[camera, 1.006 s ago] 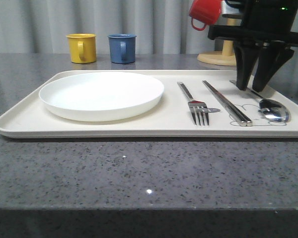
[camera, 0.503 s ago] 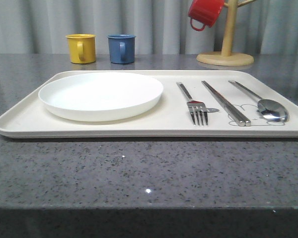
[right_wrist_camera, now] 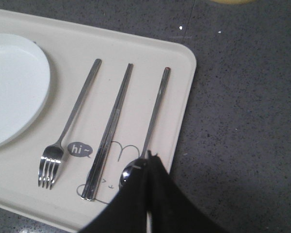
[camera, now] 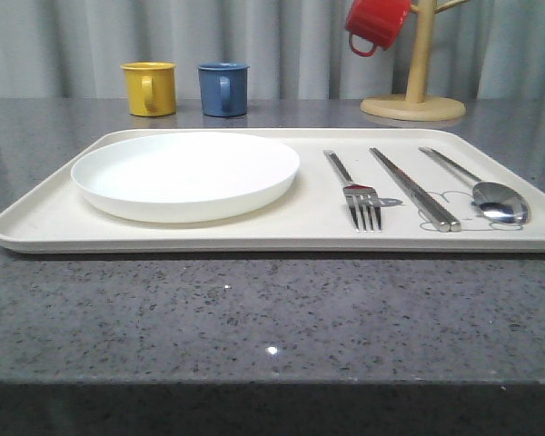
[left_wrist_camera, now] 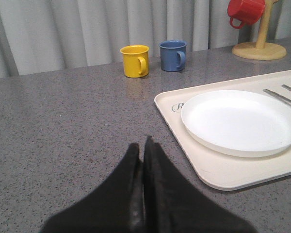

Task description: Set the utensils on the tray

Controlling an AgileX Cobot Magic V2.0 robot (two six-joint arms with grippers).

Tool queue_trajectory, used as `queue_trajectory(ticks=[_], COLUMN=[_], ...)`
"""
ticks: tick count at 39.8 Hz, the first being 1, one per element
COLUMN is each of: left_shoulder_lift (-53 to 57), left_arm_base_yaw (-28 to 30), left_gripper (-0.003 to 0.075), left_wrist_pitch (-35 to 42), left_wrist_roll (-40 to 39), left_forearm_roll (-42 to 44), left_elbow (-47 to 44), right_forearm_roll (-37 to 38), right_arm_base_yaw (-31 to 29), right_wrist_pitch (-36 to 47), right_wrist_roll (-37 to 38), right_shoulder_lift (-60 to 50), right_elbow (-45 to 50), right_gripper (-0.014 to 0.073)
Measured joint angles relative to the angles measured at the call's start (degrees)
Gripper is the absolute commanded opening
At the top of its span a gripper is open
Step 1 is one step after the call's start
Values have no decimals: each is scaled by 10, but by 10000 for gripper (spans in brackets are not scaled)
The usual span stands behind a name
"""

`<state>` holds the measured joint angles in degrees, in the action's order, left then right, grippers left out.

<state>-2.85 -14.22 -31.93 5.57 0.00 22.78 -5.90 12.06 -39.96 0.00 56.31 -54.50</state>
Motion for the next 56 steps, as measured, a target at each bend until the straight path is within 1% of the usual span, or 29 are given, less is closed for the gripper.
queue_trajectory(ticks=[4,9,15,23,27,38,45,56], left_shoulder_lift=[0,0,0,0,0,0,0,0], left_arm_base_yaw=[0,0,0,0,0,0,0,0], left_gripper=[-18,-18,-18,-18,-18,-18,-18,-18], left_wrist_pitch=[0,0,0,0,0,0,-10,6], left_wrist_roll=[0,0,0,0,0,0,0,0], left_forearm_roll=[0,0,0,0,0,0,0,0], left_elbow=[0,0,0,0,0,-1,-29,-51], right_forearm_roll=[0,0,10,18,19,19,19,19], right_arm_base_yaw=[0,0,0,0,0,0,0,0], right_wrist_pitch=[77,135,165,165,165,165,165,165], right_wrist_roll=[0,0,0,-4,-4,-4,-4,-4], right_shoulder_lift=[-72,-170,-287,-395,-414,-416,-416,-416], right_elbow=[89,183,266,321,326,326,326,326], right_gripper=[-69,-69,-69,-69,-69,-69,-69,-69])
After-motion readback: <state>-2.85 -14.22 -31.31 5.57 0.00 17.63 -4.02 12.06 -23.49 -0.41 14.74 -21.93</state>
